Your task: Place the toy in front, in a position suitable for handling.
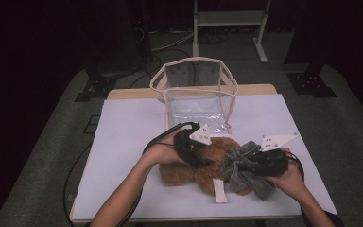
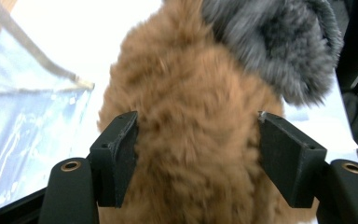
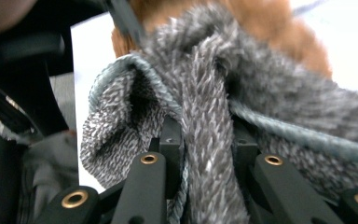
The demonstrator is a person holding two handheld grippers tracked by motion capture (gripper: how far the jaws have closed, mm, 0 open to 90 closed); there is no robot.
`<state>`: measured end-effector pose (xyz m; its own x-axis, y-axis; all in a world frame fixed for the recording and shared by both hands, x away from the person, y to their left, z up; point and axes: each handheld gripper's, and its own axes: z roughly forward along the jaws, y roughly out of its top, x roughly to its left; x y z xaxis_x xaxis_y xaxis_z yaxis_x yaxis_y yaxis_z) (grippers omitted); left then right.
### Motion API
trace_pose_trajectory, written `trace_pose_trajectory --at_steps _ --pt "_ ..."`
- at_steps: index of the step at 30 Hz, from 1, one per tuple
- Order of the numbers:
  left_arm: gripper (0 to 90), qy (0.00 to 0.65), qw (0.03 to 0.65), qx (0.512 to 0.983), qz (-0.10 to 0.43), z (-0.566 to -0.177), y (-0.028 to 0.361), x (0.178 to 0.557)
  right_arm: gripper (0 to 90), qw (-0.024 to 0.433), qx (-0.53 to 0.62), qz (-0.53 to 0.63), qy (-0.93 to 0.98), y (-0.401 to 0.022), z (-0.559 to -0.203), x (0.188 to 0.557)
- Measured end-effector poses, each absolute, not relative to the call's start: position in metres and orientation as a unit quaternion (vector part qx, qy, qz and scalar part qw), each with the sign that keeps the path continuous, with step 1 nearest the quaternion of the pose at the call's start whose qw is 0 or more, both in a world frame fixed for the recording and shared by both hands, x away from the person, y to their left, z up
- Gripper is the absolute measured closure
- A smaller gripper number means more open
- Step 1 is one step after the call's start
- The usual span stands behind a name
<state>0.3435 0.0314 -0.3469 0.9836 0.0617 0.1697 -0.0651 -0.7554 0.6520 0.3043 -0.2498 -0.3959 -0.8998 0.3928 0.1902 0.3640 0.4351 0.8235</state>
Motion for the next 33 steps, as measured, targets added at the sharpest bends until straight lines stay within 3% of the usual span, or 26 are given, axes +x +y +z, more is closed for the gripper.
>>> trace_pose_trajectory --at_steps 5,15,19,25,33 --pt "31.5 0.002 0.359 0.928 0.095 -0.350 0.035 0.340 72.7 0.007 0.237 0.476 0.847 -0.262 -0.399 0.298" --pt "31.6 -0.012 0.349 0.932 0.099 -0.352 0.028 0.335 73.0 0.040 0.186 0.531 0.826 -0.227 -0.334 0.324" --pt "29.5 -0.007 0.359 0.928 0.099 -0.351 0.035 0.335 73.6 0.031 0.190 0.497 0.846 -0.212 -0.350 0.335" --pt "24.0 0.007 0.365 0.925 0.108 -0.346 0.055 0.335 74.6 0.006 0.209 0.507 0.836 -0.223 -0.374 0.332" --pt "16.7 0.048 0.390 0.912 0.118 -0.353 0.110 0.324 74.7 0.011 0.214 0.495 0.842 -0.230 -0.381 0.327"
